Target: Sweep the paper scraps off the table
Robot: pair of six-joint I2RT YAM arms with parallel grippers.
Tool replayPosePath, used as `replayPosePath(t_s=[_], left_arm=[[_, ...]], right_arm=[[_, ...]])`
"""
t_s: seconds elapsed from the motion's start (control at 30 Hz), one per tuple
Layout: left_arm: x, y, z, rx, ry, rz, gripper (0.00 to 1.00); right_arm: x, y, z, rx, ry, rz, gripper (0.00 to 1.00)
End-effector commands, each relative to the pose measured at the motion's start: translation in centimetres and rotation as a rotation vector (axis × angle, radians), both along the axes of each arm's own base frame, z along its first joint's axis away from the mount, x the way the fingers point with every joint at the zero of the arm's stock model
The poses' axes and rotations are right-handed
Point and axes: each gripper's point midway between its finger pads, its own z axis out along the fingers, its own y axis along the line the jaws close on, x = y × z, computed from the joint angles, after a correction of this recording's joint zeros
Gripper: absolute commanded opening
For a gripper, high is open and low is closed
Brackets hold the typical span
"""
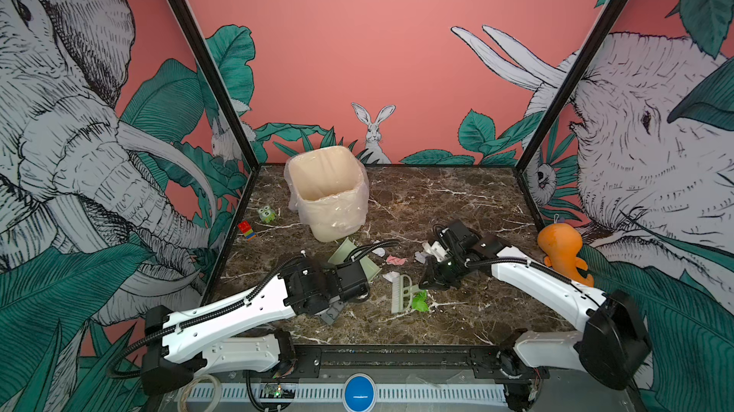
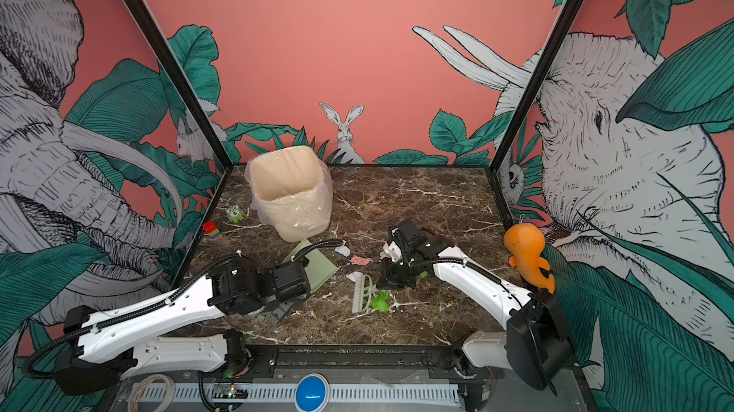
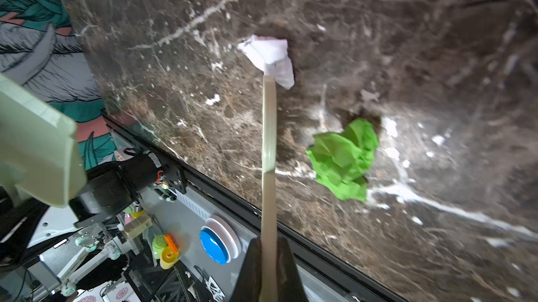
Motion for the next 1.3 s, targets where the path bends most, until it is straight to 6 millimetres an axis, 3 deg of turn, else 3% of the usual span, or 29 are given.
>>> replayPosePath(t_s=[0.0, 0.13, 0.37, 0.6, 0.8, 1.03, 1.13, 1.27], left_arm=[[0.0, -0.2, -0.4, 0.012, 0.007, -0.021, 0.0], [0.0, -0.5, -0.7, 0.022, 0.015, -0.034, 0.0], [0.0, -0.5, -0.5, 0.021, 0.011, -0.042, 0.0], [0.1, -1.0, -1.1, 0.038, 0.024, -0.056, 0.0], [0.0, -1.3, -1.6, 0.051, 0.041, -0.077, 0.0], [-0.2, -1.9, -2.5, 0.054, 0.063, -0.097, 0.0], [-0.3, -2.4, -2.9, 0.059, 0.074, -0.124, 0.0], [-0.6, -3.5, -3.6, 0.042, 0.105, -0.16, 0.0]], right_arm=[[-1.5, -3.1, 0.0, -0.089, 0.029, 0.005, 0.0], [-0.6, -2.9, 1.9, -0.078, -0.016, 0.008, 0.0], [1.5, 0.3, 5.2, 0.012, -0.086, 0.014, 0.0], [3.0, 2.3, 2.5, 0.038, -0.063, 0.005, 0.0], [2.7, 0.7, 0.7, -0.013, -0.031, -0.002, 0.0], [1.1, -2.2, 0.7, -0.059, -0.016, -0.026, 0.0], [1.0, -2.5, 1.5, -0.06, -0.032, -0.023, 0.0], [1.9, -2.2, 4.2, -0.037, -0.096, -0.018, 0.0]])
